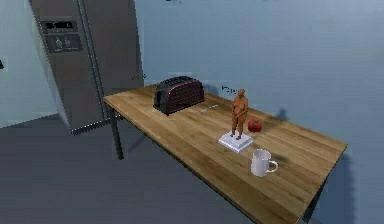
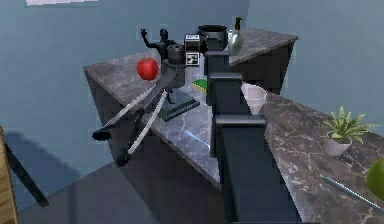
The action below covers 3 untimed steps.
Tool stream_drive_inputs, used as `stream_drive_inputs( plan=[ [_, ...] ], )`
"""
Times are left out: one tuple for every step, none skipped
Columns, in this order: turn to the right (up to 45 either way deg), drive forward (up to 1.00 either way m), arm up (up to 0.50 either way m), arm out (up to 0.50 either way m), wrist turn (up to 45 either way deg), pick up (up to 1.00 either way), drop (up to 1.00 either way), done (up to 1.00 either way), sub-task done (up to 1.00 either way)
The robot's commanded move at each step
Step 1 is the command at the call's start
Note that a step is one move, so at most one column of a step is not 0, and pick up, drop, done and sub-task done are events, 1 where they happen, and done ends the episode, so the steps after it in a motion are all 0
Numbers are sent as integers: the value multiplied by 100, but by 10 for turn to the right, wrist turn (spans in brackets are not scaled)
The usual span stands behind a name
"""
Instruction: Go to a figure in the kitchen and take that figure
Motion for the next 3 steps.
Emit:
stream_drive_inputs(
  plan=[
    [0, 0, 0, 0, 450, 0, 0, 0, 0],
    [0, 0, 0, 0, 450, 0, 0, 0, 0],
    [0, 0, 0, 0, 210, 0, 0, 0, 0]
  ],
)
